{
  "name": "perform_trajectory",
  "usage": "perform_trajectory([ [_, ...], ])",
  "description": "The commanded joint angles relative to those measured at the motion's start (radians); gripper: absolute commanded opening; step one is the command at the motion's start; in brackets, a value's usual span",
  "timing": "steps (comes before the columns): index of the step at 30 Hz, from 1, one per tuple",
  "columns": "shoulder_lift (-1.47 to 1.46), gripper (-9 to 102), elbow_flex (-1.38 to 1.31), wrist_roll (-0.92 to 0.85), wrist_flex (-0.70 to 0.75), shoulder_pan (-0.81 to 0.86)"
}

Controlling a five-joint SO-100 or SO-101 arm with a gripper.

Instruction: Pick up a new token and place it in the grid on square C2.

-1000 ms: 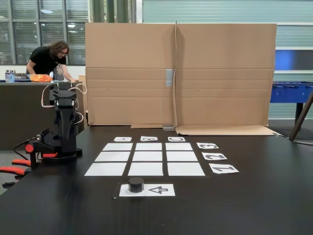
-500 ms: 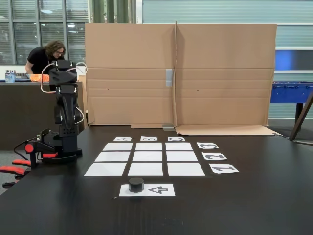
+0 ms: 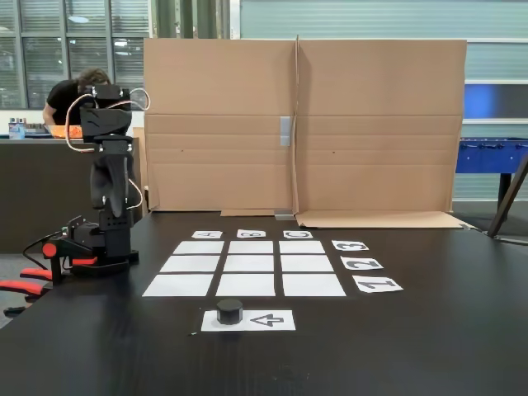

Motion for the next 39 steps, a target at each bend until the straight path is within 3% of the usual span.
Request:
perform_trajectory([
  [1, -0.103, 42, -0.123, -0.002, 0.038, -0.023],
  [25, -0.790, 53, -0.733, 0.038, 0.051, -0.212],
  [39, -1.003, 54, -0.893, 0.094, 0.051, -0.328],
])
